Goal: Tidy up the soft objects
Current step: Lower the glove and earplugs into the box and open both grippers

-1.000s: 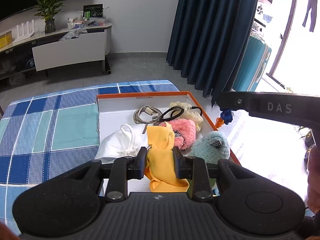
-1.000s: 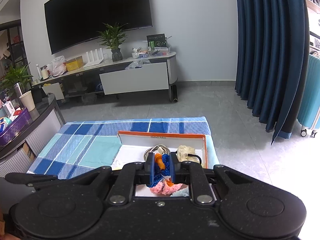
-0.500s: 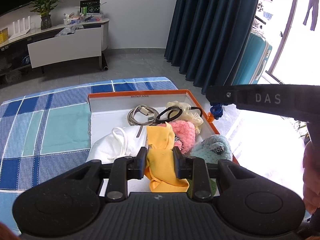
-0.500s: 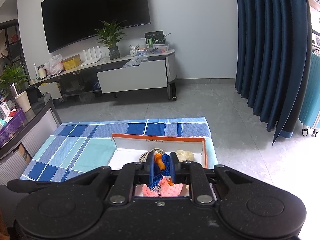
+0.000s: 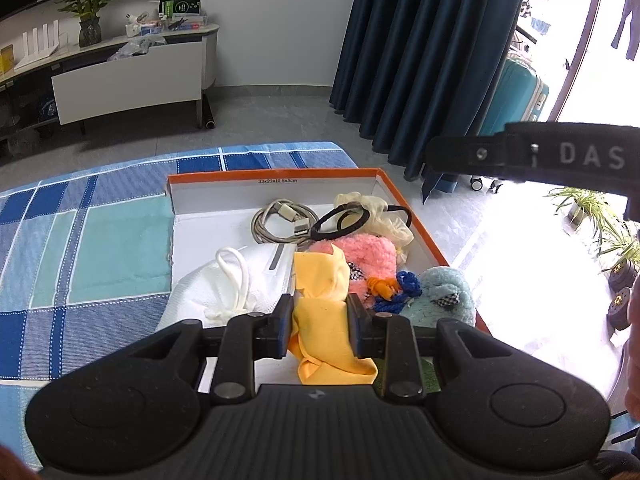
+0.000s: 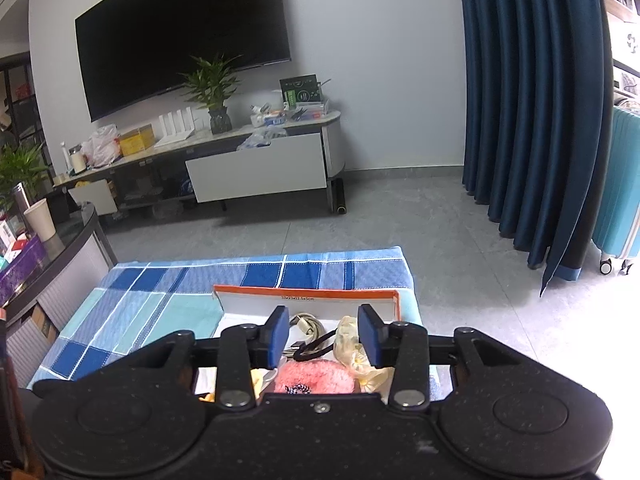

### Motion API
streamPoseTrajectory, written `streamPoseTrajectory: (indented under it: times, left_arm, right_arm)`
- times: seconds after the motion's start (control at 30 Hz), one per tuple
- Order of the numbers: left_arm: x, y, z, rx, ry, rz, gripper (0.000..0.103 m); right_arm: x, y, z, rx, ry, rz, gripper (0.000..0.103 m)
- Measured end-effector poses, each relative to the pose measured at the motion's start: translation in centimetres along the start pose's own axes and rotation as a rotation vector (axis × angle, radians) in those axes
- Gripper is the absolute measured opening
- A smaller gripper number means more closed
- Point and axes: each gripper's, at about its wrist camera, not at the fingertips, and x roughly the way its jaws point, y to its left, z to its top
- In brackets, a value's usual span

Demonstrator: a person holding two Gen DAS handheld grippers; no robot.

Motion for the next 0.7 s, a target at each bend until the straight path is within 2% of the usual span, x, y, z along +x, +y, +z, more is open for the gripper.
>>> streamPoseTrajectory:
  times: [0.1, 0.13, 0.17, 0.23, 0.3, 0.37, 0.53, 0.63, 0.7]
  left_arm:
    - [0.2, -0.1, 0.0, -0.005, 0.002, -0.008, 0.03]
    - [0.2, -0.2, 0.1, -0.005, 0.002, -0.015, 0.037]
    - [0.2, -0.2, 0.1, -0.006, 0.003, -0.015, 0.054]
    - [-0.2, -0.5, 0.1, -0.001, -0.011, 0.002, 0.07]
    - [-0.5, -0.6, 0.1, 0.004, -0.017, 0.014, 0.073]
    - [-0.8, -0.7, 0.1, 0.003, -0.016, 0.028, 0.081]
    - [-2.0, -1.0, -0.1, 0.007, -0.028, 0.084, 0.096]
    - [-3.0, -1.2, -0.3, 0.012, -0.039, 0.109, 0.102]
    - [-3.8, -1.2, -0.6, 0.009, -0.045, 0.128, 0.103]
  right_arm:
    - [-0.4, 0.1, -0.1, -0.017, -0.005, -0.007, 0.051]
    - [-0.6, 0.3, -0.2, -0.028, -0.007, -0.015, 0.051]
    - [-0.7, 0.4, -0.3, -0.035, -0.009, -0.023, 0.054]
    - [-0.9, 0.4, -0.4, -0.036, -0.008, -0.023, 0.055]
    - [-1.2, 0.3, -0.5, -0.027, -0.01, -0.027, 0.055]
    - [-1.6, 0.3, -0.7, -0.026, -0.008, -0.028, 0.06]
    - [-2.8, 0.6, -1.5, -0.034, -0.01, -0.038, 0.071]
    - [-3.9, 0.8, -2.0, -0.038, -0.019, -0.051, 0.077]
    - [-4.6, 0.8, -2.3, -0.033, -0.022, -0.057, 0.077]
